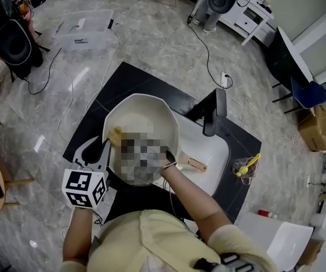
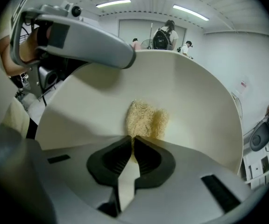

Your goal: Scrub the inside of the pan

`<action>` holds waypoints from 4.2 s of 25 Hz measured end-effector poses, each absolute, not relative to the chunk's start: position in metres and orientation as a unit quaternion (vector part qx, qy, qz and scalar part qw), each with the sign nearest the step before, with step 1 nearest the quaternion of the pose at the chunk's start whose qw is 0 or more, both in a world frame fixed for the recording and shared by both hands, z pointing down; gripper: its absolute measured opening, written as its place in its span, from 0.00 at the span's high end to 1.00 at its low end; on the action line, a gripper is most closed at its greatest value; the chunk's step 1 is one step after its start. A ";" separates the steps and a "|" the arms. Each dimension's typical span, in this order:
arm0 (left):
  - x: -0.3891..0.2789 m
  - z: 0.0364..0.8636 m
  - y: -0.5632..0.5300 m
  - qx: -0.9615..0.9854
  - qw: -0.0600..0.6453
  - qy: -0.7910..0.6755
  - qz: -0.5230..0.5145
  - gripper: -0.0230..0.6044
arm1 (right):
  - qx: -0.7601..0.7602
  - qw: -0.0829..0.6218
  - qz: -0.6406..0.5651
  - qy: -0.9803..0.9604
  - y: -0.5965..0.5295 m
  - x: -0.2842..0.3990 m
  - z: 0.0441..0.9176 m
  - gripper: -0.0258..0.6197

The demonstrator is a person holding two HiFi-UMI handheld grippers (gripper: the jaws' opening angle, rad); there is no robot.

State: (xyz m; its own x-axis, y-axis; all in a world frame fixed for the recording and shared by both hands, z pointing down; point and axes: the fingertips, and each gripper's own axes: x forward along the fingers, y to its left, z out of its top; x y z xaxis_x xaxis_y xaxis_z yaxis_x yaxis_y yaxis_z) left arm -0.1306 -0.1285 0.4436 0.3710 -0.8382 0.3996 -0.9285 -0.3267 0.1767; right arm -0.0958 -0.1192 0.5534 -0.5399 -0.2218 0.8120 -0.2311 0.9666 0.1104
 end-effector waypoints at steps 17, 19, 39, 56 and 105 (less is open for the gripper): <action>-0.130 0.446 -0.129 0.805 0.183 -0.551 0.121 0.83 | 0.023 0.531 -0.002 -0.847 -0.054 -0.063 0.589 0.91; -0.130 0.445 -0.129 0.805 0.183 -0.551 0.120 0.83 | 0.017 0.551 -0.004 -0.834 -0.051 -0.053 0.595 0.91; -0.129 0.447 -0.130 0.808 0.184 -0.548 0.115 0.83 | 0.121 0.662 0.034 -0.739 -0.099 0.022 0.631 0.91; -0.128 0.445 -0.129 0.810 0.182 -0.545 0.114 0.83 | 0.240 0.640 0.019 -0.730 -0.172 0.027 0.624 0.91; -0.130 0.447 -0.128 0.808 0.185 -0.549 0.110 0.83 | 0.270 0.427 0.137 -0.852 -0.155 -0.054 0.576 0.91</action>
